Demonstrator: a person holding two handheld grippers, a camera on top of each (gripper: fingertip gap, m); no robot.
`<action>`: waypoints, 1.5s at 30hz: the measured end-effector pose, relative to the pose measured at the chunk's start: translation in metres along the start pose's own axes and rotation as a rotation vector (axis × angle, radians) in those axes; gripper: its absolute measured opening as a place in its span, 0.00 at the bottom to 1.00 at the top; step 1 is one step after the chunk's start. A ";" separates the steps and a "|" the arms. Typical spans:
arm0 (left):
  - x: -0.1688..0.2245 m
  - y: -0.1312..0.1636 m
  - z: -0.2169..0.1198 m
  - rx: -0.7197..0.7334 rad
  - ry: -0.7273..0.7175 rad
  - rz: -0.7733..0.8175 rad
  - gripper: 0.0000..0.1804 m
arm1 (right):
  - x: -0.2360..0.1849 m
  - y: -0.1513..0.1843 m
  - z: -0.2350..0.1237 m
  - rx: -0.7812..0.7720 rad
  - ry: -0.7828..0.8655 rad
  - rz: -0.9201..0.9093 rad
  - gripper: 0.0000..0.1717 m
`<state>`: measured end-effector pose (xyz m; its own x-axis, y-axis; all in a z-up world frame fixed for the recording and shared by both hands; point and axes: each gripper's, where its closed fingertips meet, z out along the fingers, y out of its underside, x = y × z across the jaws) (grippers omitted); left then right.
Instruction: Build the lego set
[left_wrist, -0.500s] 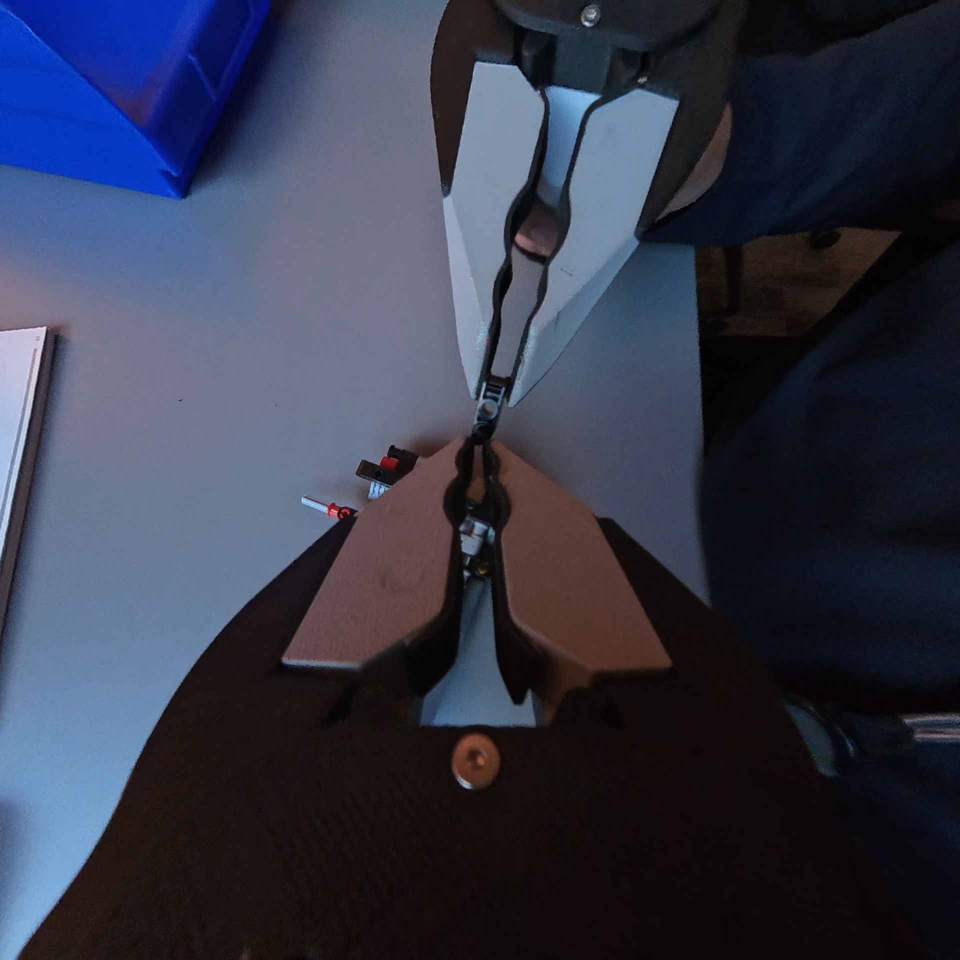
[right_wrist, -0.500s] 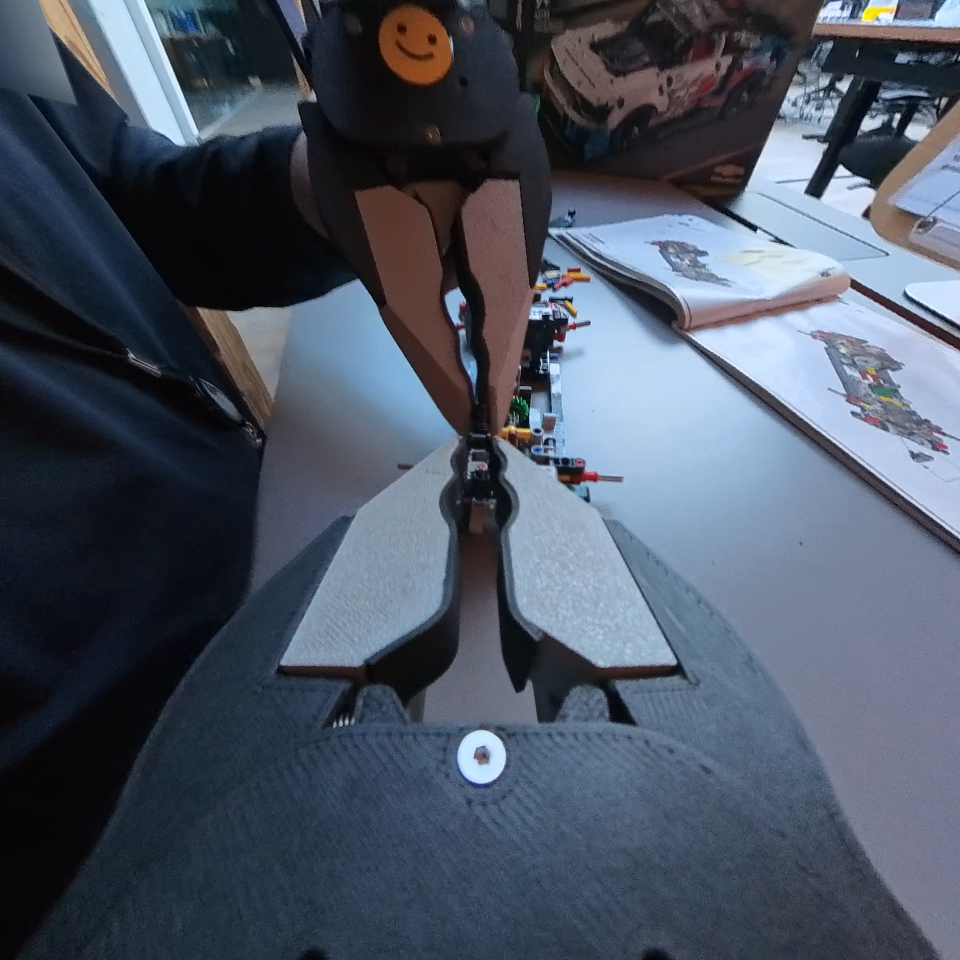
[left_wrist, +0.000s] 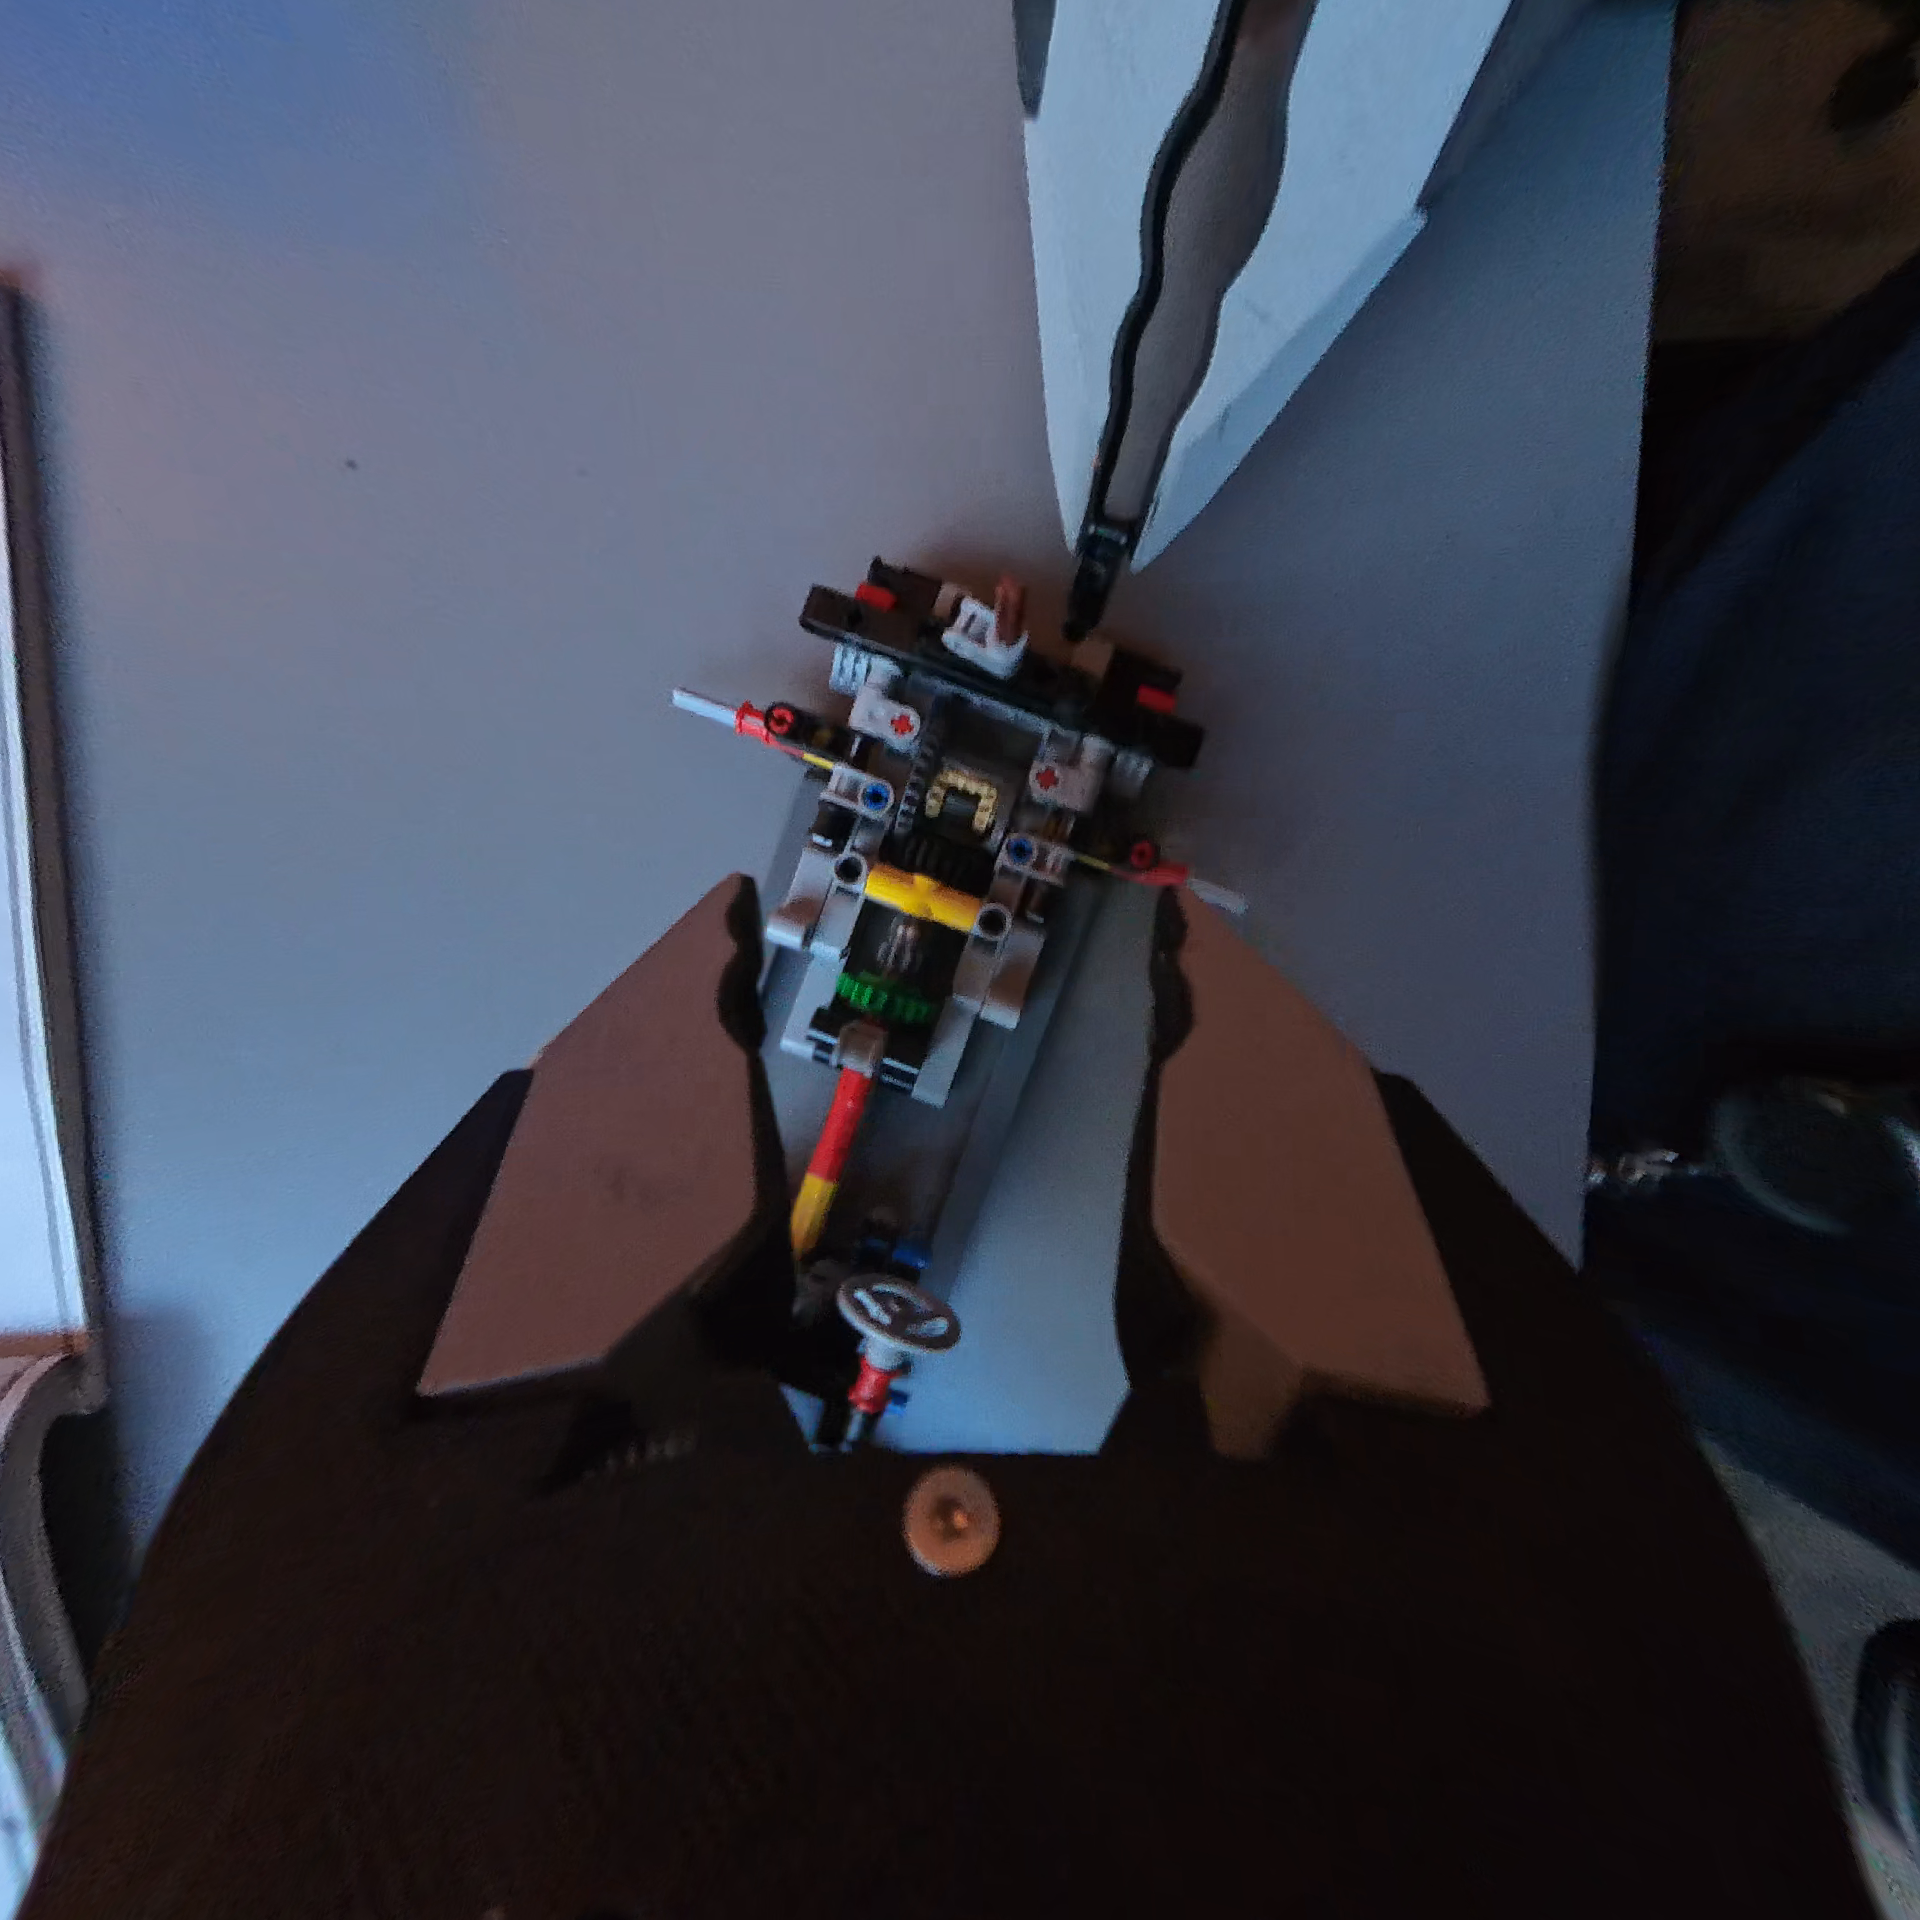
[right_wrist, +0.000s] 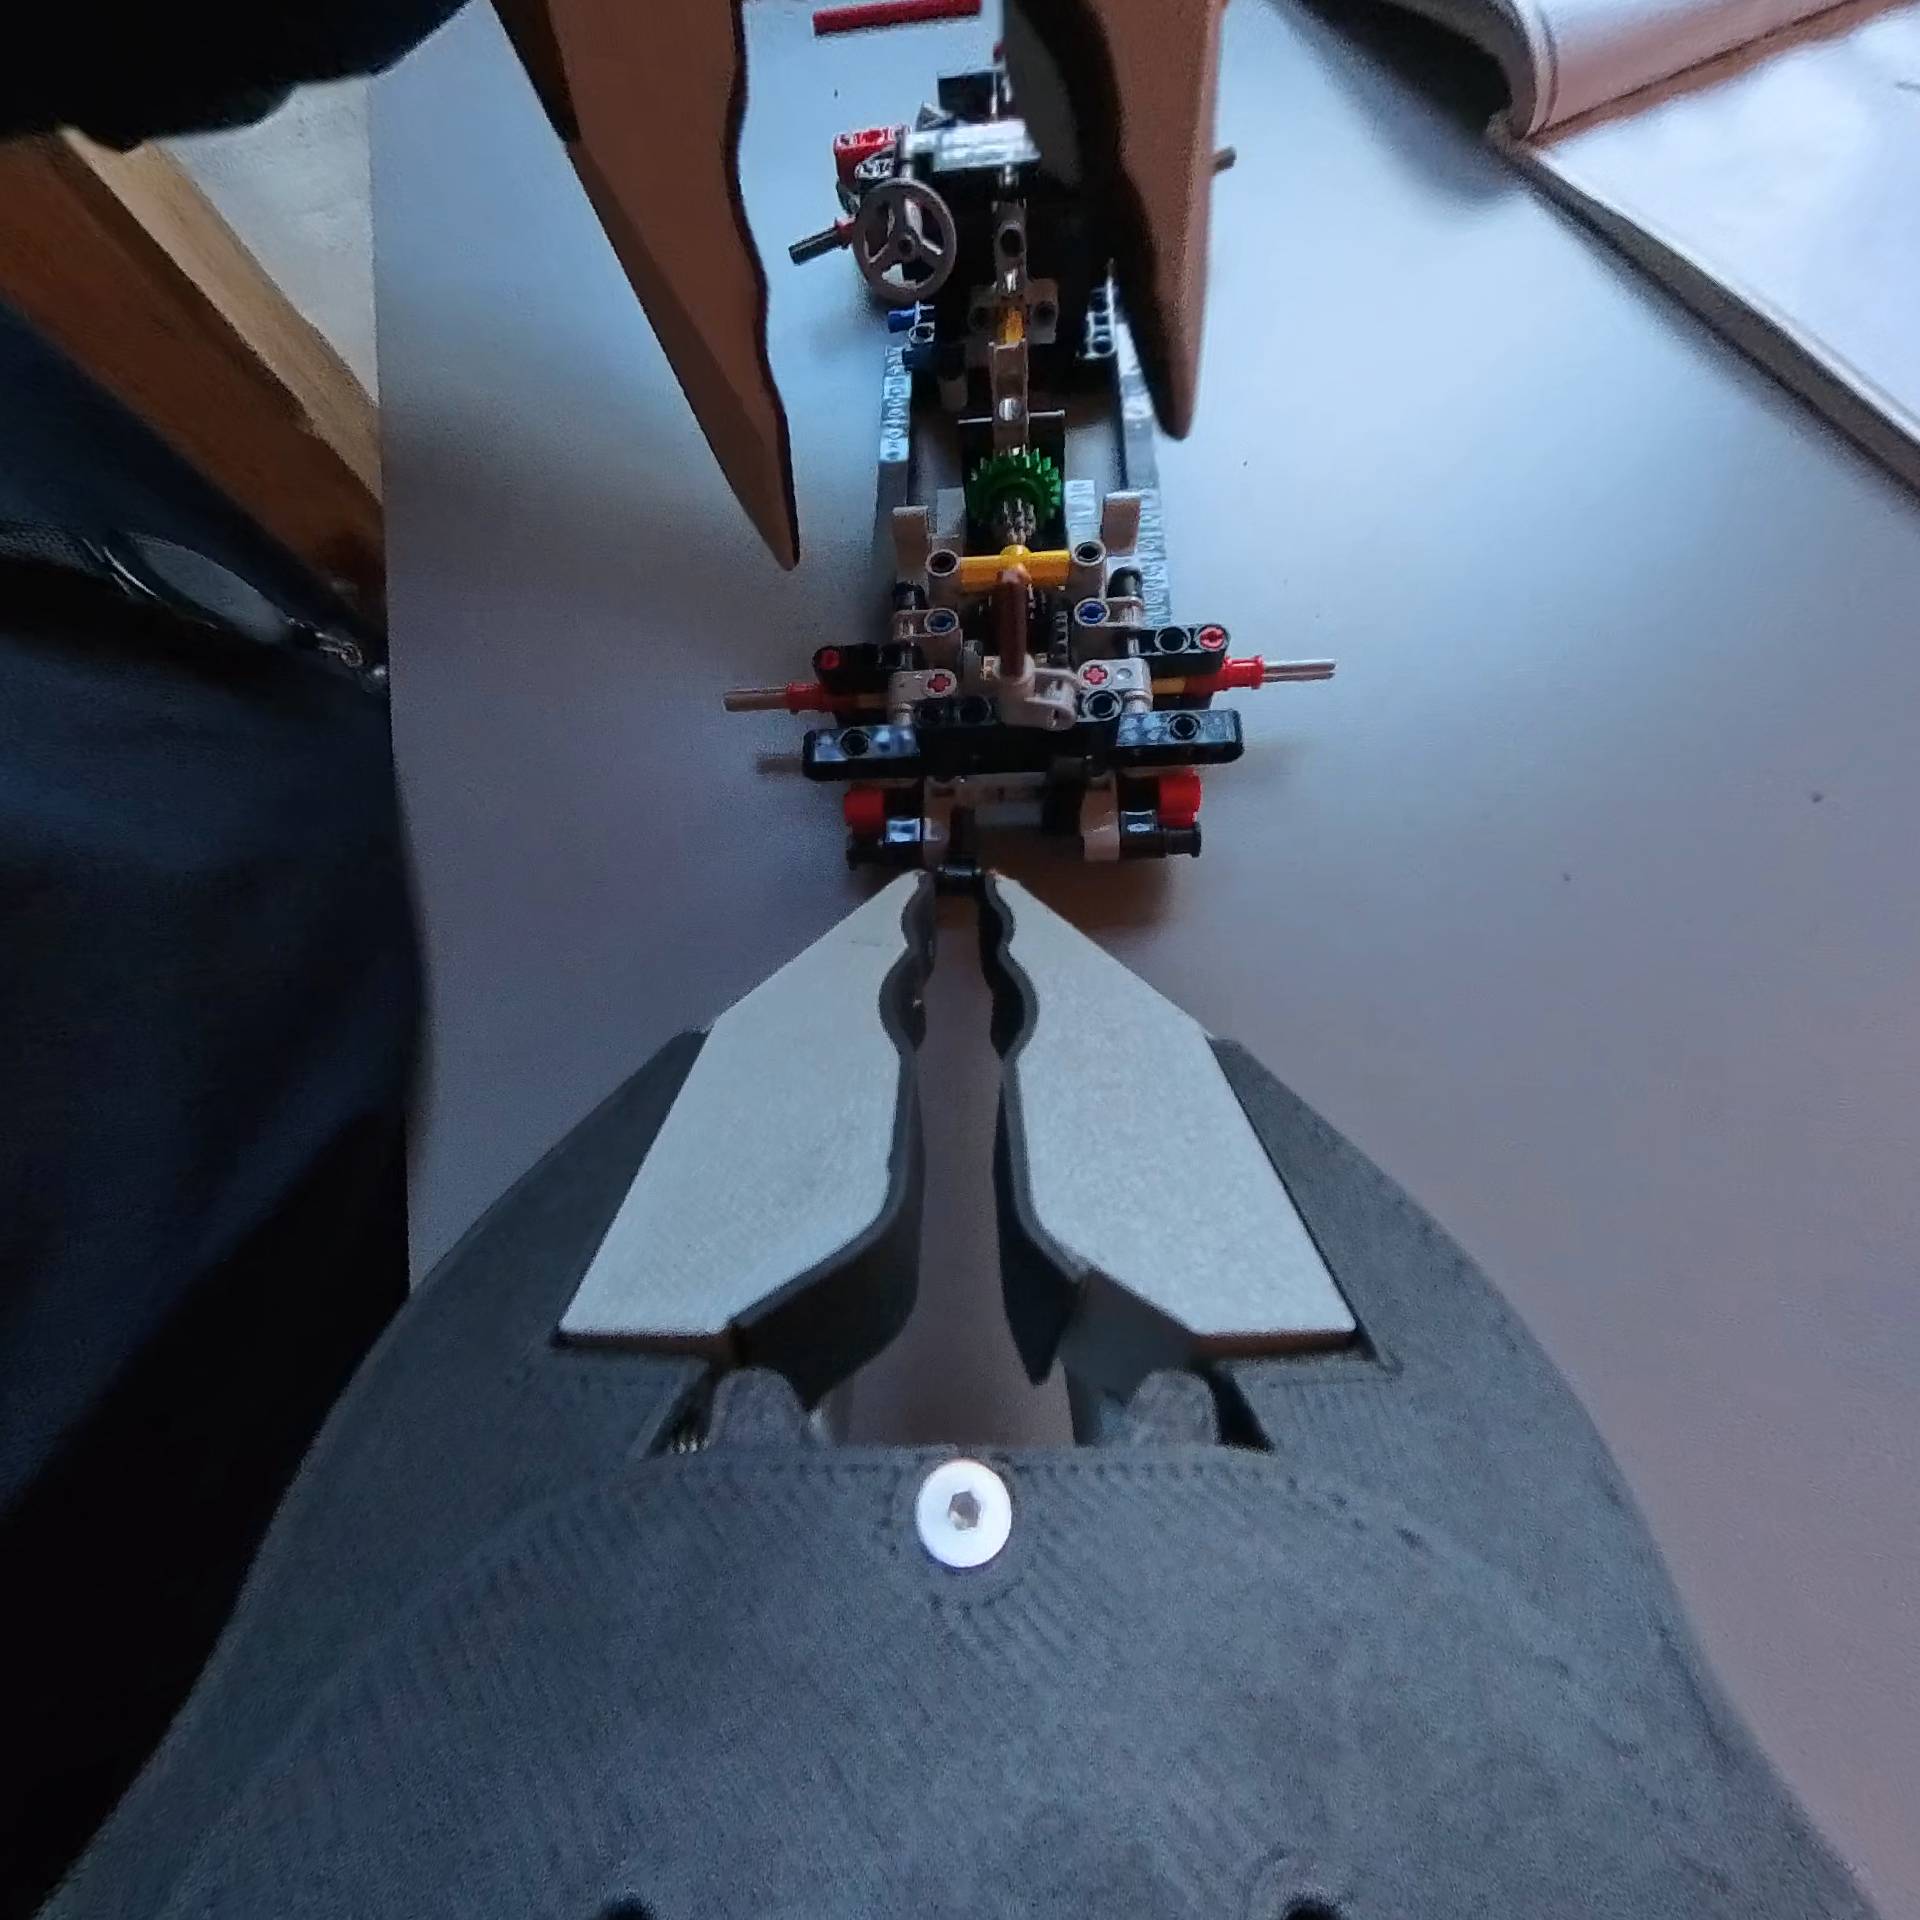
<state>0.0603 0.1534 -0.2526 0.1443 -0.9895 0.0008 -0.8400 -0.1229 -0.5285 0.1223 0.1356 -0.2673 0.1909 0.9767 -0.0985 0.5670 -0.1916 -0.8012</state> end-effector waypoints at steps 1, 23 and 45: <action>-0.003 0.004 0.001 -0.026 -0.002 0.022 0.44 | 0.000 0.001 0.001 -0.009 -0.010 0.004 0.03; -0.006 0.030 0.032 -0.219 0.097 0.186 0.43 | 0.002 -0.002 0.014 -0.105 -0.115 -0.001 0.03; -0.002 0.026 0.034 -0.168 0.074 0.114 0.43 | -0.005 -0.003 0.015 0.049 -0.160 0.373 0.03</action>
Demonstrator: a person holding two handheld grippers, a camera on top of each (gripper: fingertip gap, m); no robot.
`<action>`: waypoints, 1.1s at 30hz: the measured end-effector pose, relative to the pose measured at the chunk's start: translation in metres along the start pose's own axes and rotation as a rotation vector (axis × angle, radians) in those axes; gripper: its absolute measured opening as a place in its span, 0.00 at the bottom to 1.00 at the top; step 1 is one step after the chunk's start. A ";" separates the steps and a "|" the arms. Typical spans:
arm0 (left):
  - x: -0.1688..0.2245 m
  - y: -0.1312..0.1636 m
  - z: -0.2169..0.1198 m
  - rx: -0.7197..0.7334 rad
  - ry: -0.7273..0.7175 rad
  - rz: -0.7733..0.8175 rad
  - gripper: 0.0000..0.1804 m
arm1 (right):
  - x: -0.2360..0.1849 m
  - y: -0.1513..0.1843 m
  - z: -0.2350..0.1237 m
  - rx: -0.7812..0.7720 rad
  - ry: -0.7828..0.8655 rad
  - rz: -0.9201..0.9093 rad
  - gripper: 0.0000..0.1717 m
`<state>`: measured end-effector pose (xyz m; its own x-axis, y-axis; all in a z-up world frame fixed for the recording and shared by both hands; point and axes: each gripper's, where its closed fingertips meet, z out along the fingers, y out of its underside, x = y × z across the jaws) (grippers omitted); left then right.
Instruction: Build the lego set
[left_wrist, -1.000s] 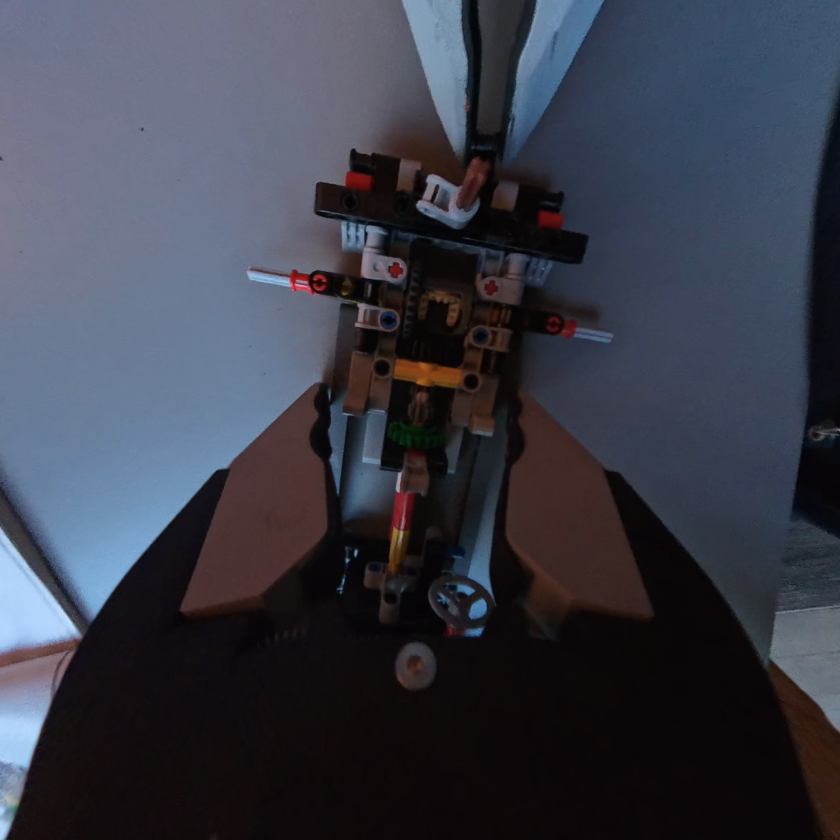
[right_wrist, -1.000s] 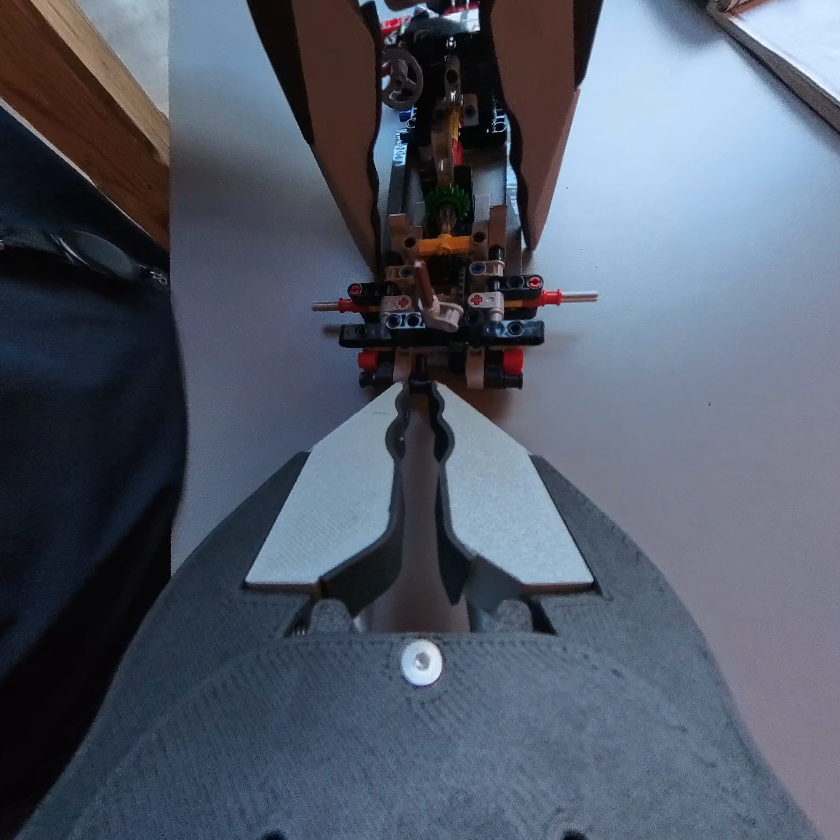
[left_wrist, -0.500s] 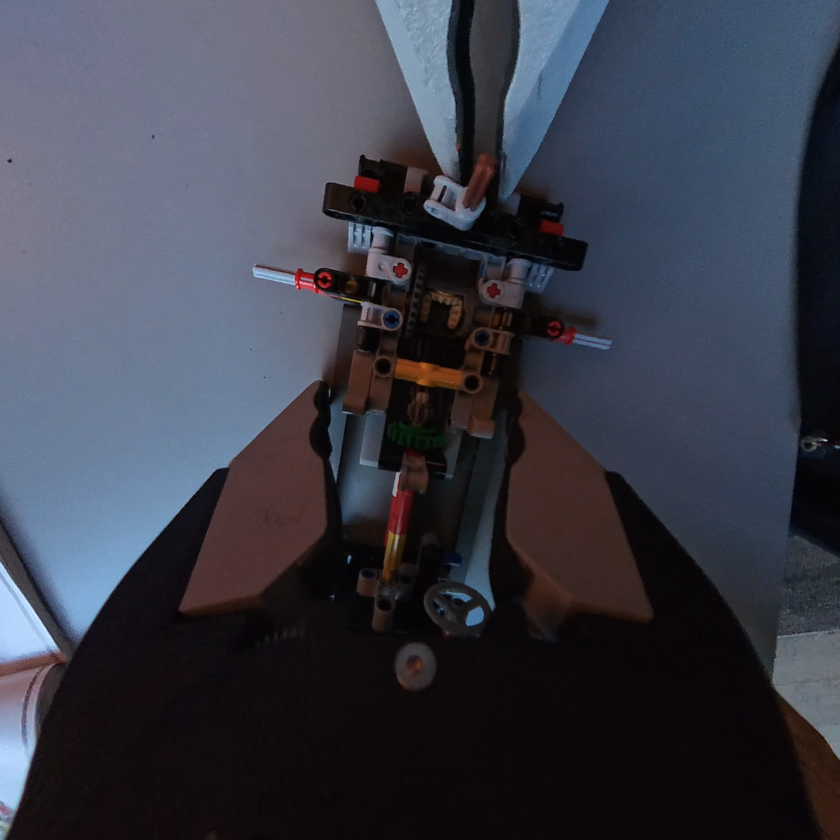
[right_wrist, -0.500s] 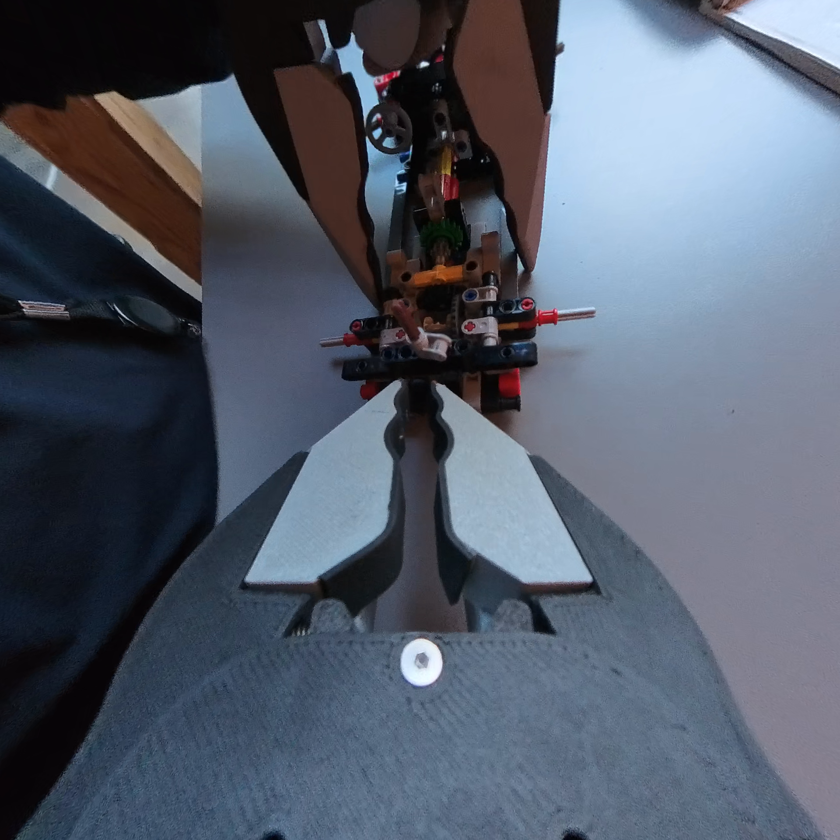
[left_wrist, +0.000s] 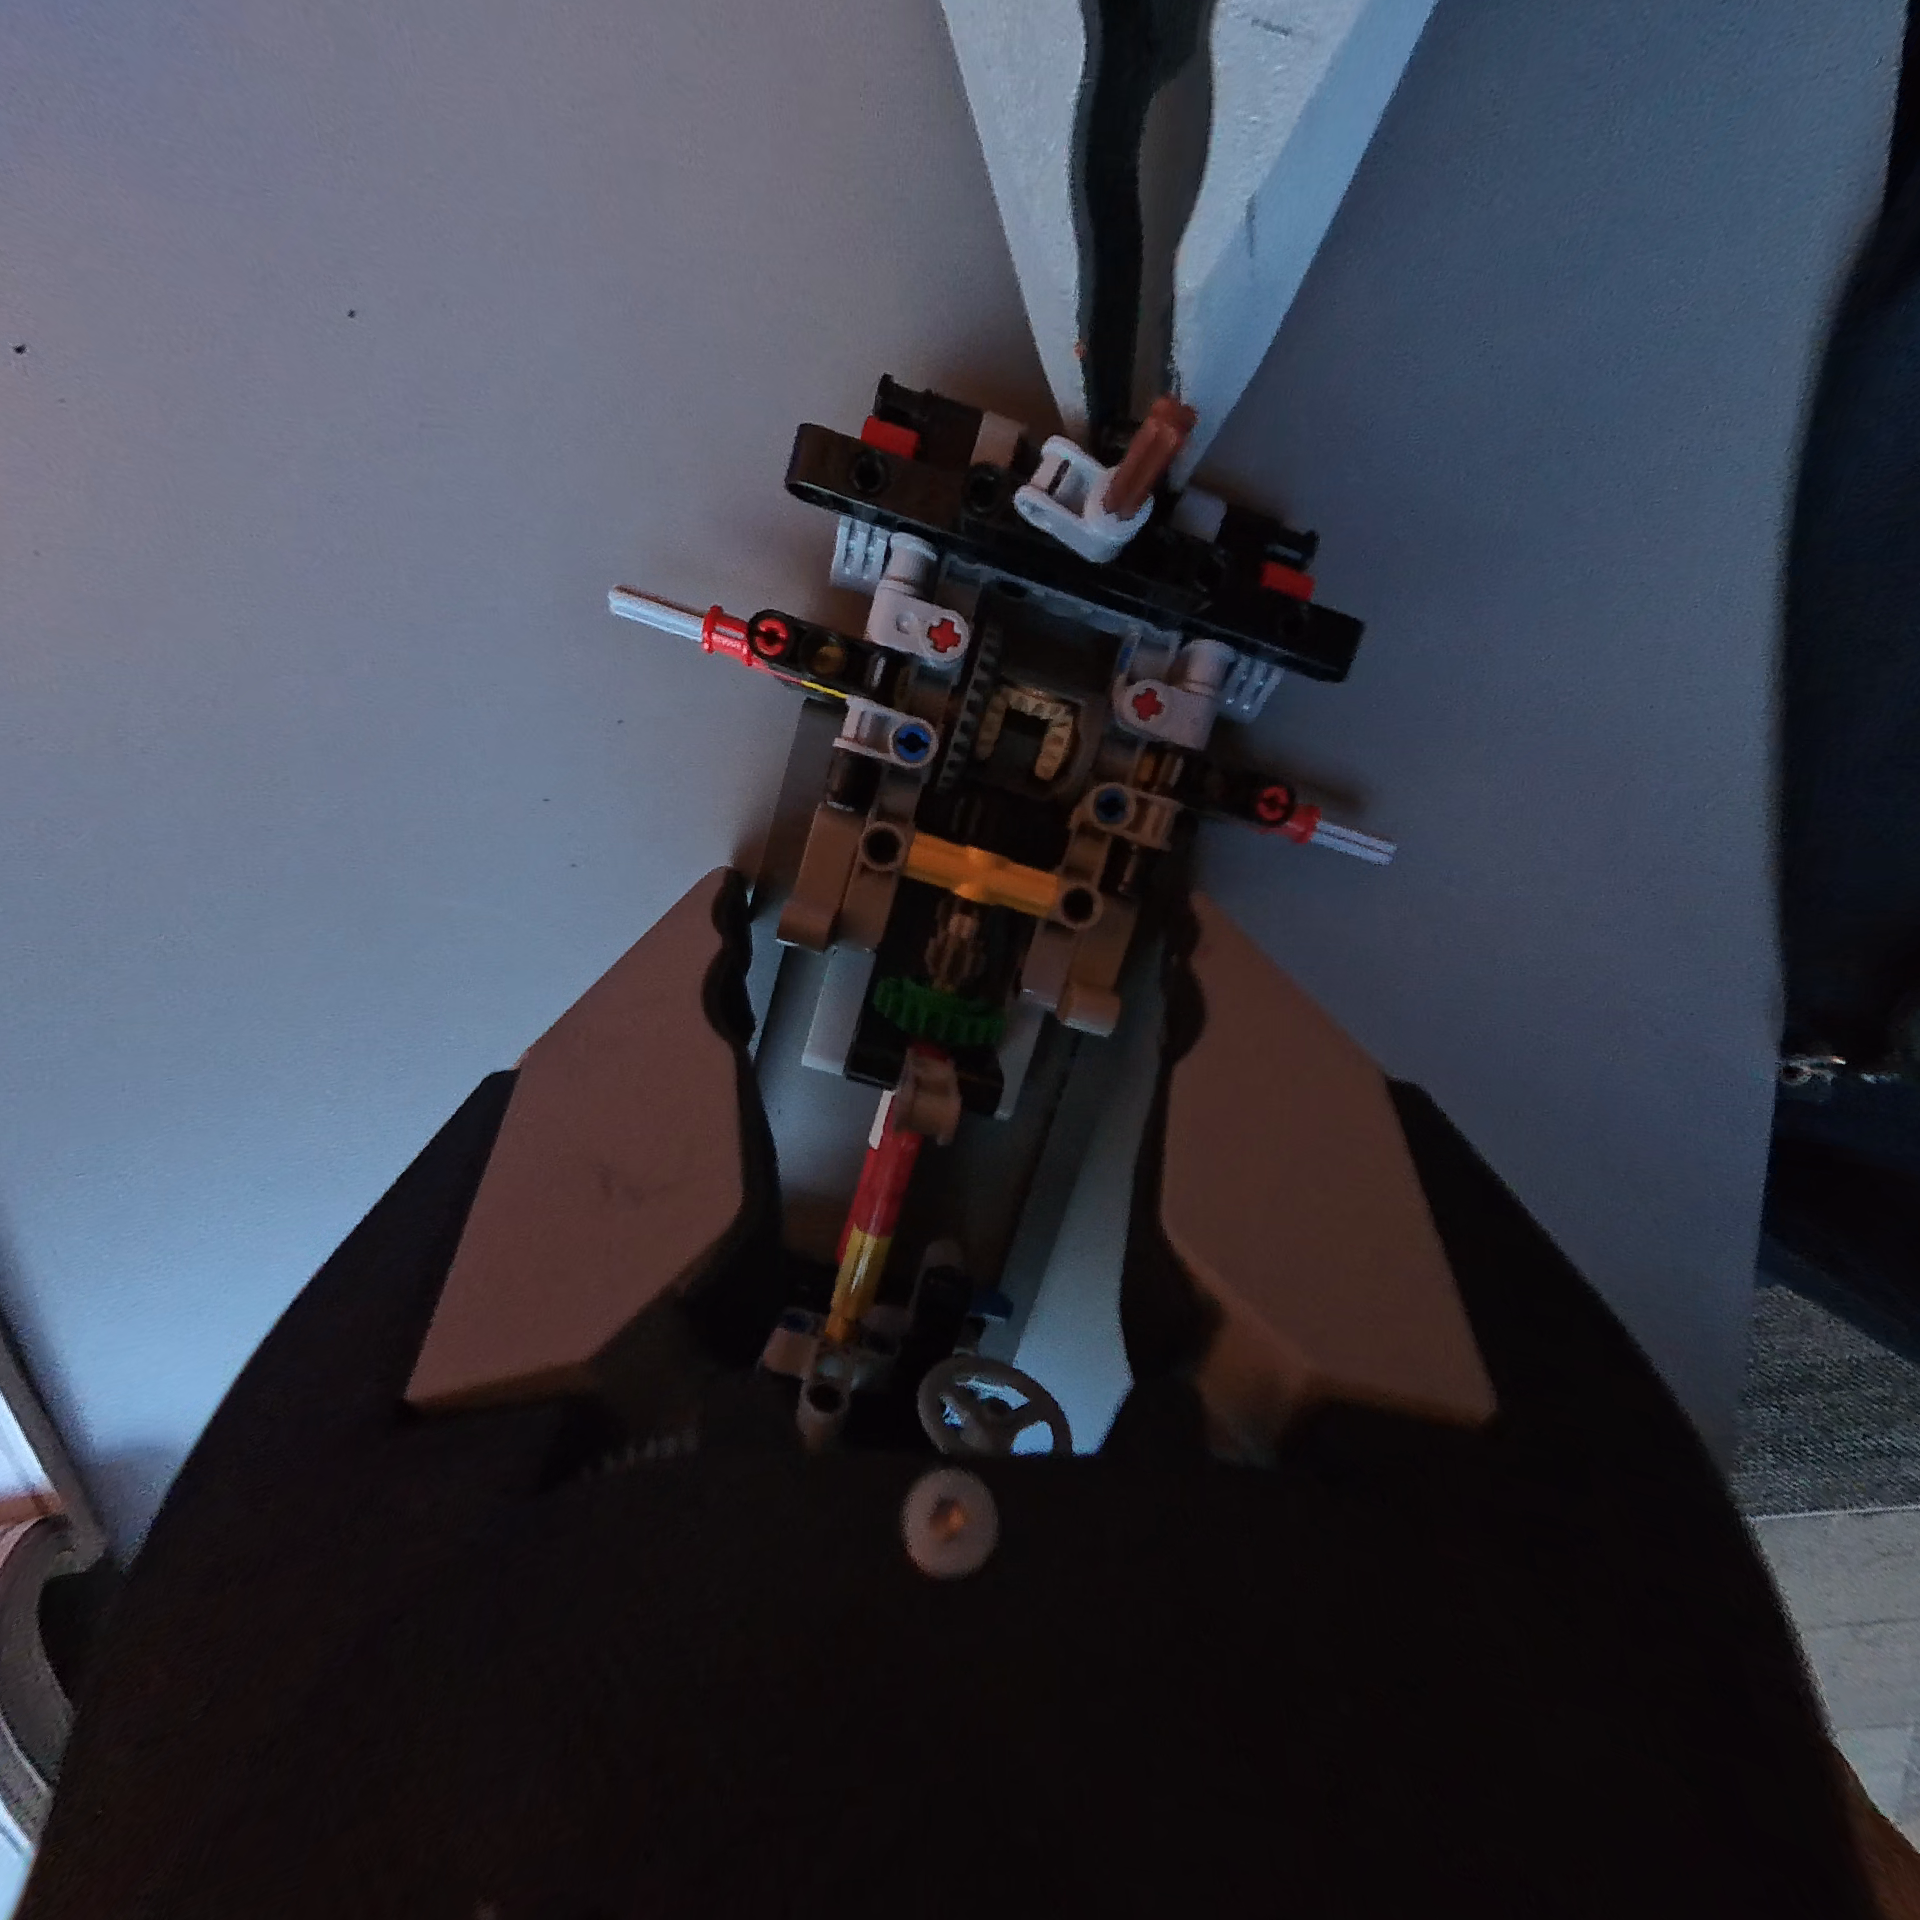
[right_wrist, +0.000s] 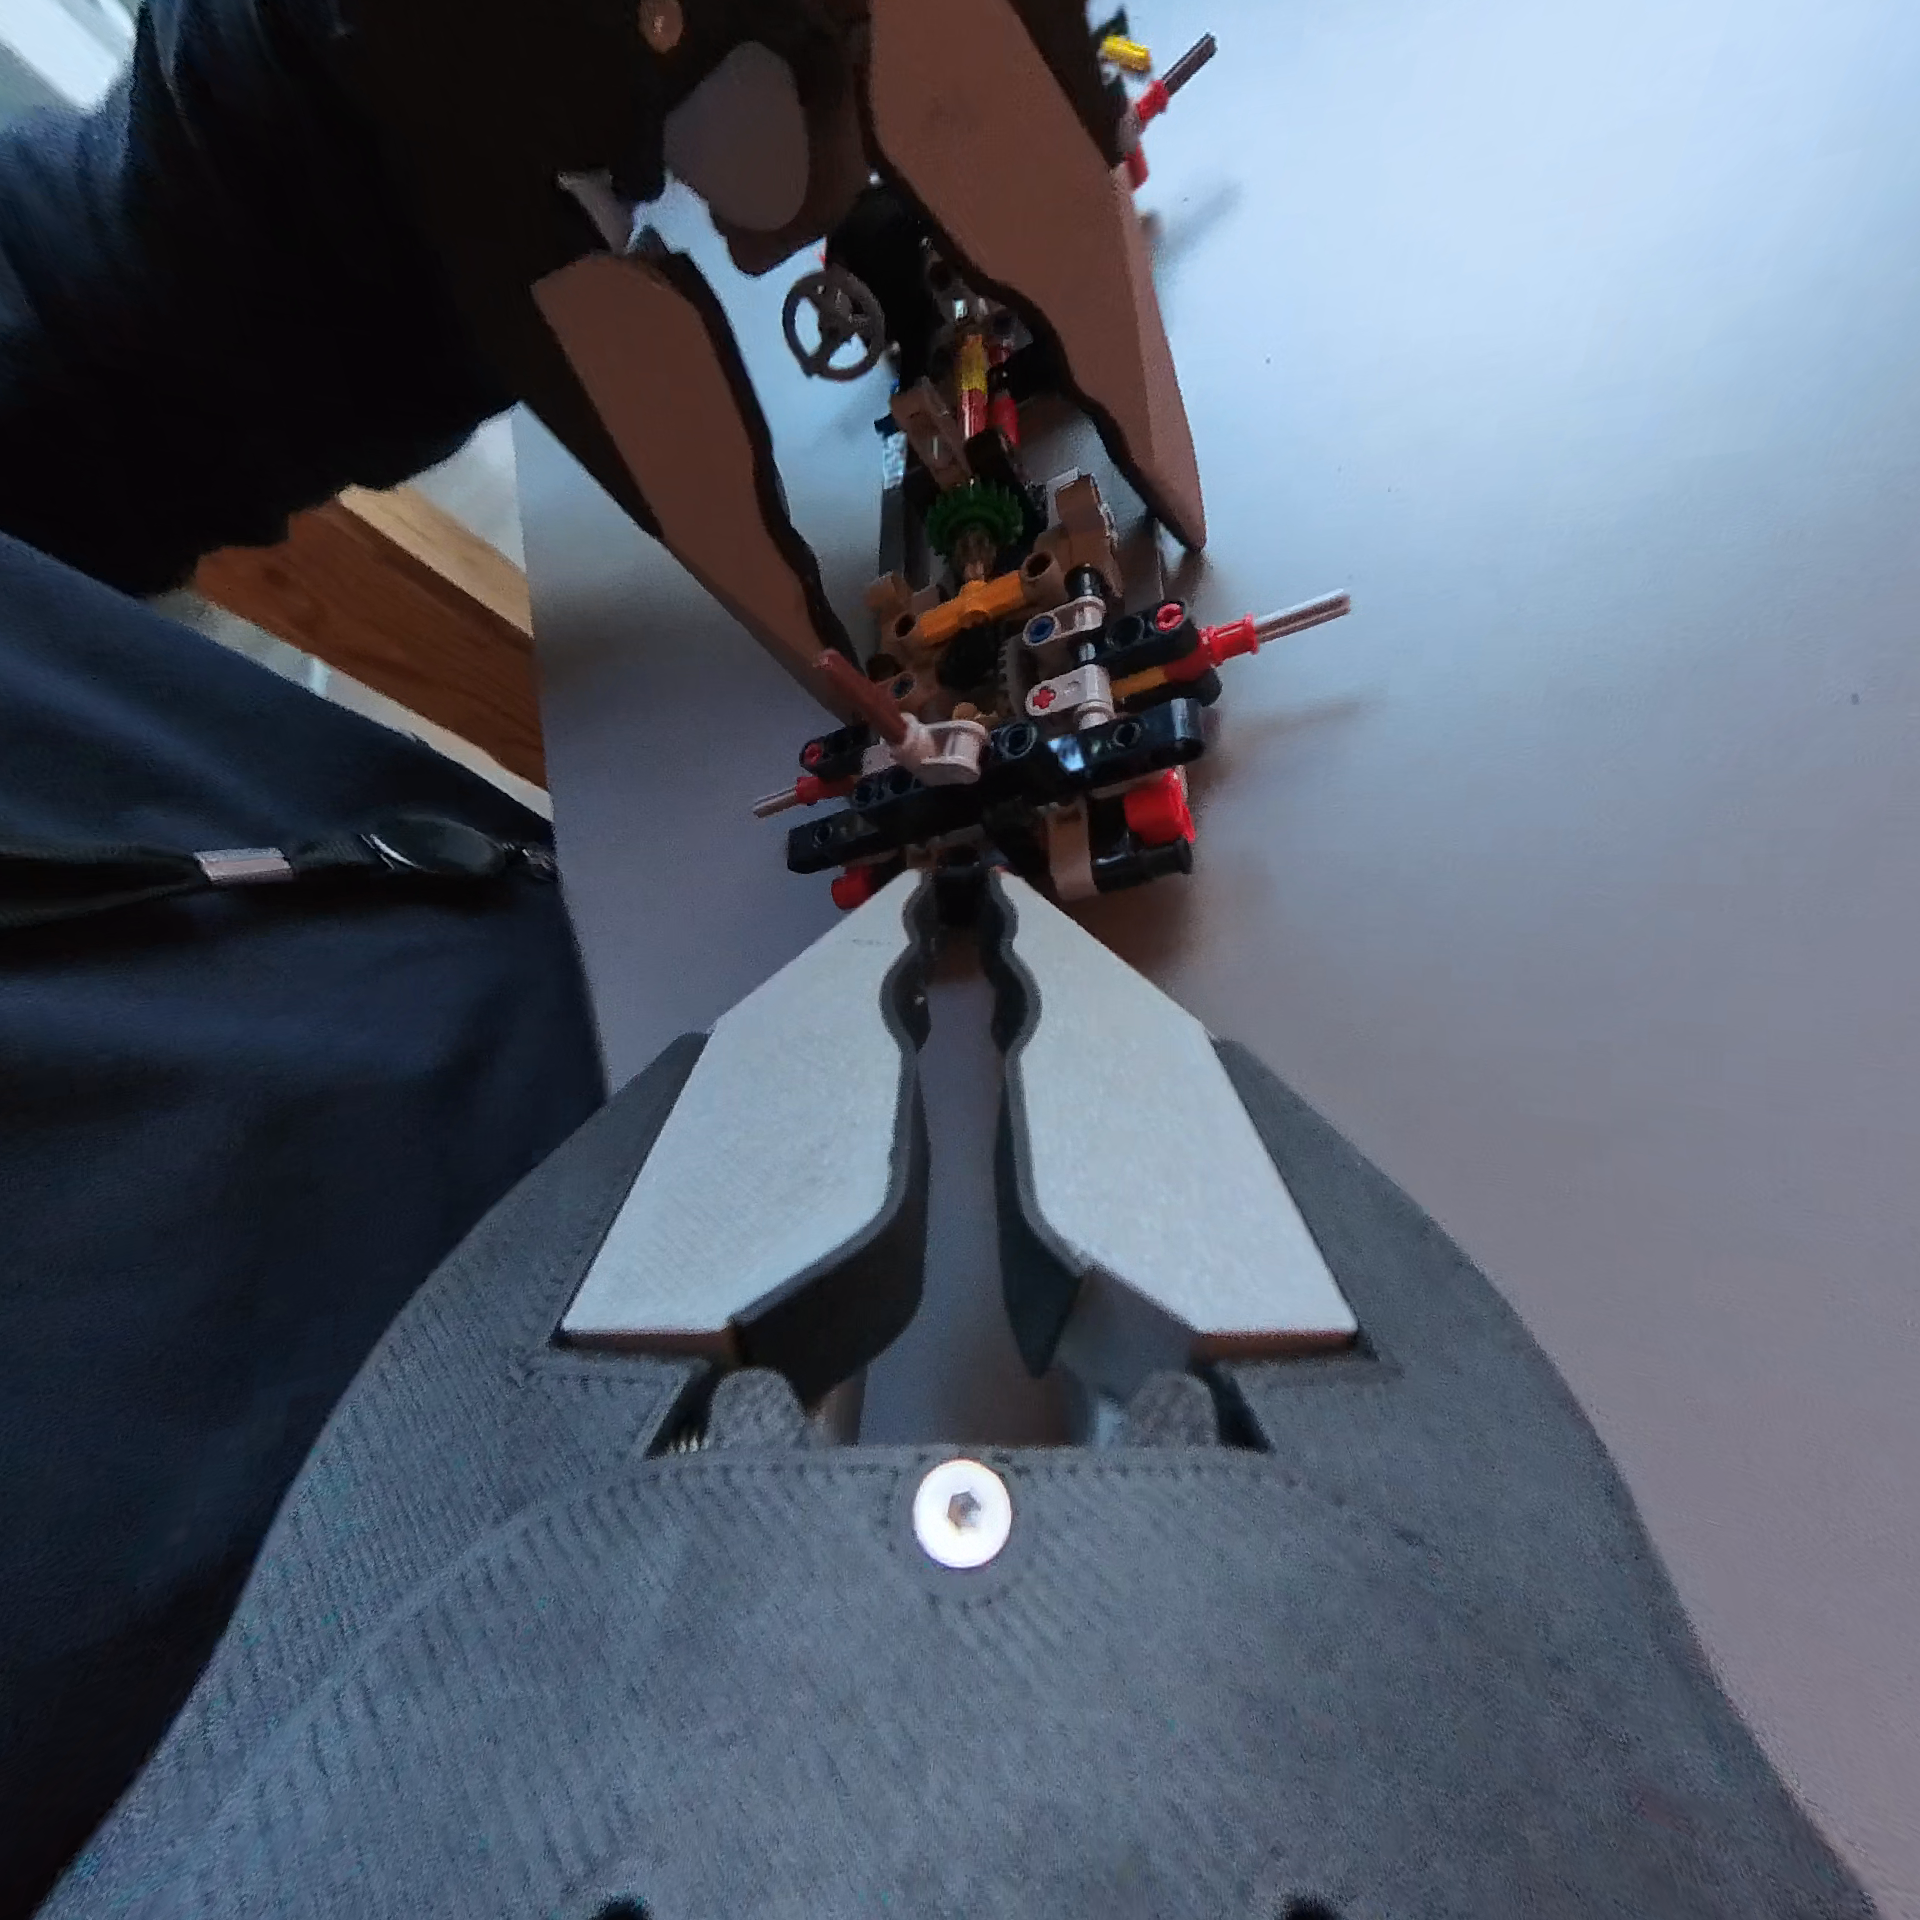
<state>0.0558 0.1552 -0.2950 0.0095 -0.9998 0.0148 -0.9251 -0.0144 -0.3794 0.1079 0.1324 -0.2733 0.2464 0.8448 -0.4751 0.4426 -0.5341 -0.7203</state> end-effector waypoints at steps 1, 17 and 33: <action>0.000 0.000 0.000 0.003 -0.001 -0.004 0.43 | -0.001 -0.001 0.001 0.016 -0.013 0.046 0.03; 0.001 0.000 0.000 0.034 -0.028 -0.069 0.44 | -0.008 -0.005 0.004 0.018 0.242 -0.487 0.03; -0.002 0.000 0.000 0.063 -0.043 -0.095 0.44 | -0.003 0.005 0.002 -0.071 0.096 -0.378 0.04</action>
<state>0.0559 0.1574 -0.2949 0.1135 -0.9934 0.0137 -0.8938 -0.1082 -0.4353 0.1077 0.1275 -0.2767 0.1327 0.9824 -0.1312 0.5751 -0.1841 -0.7971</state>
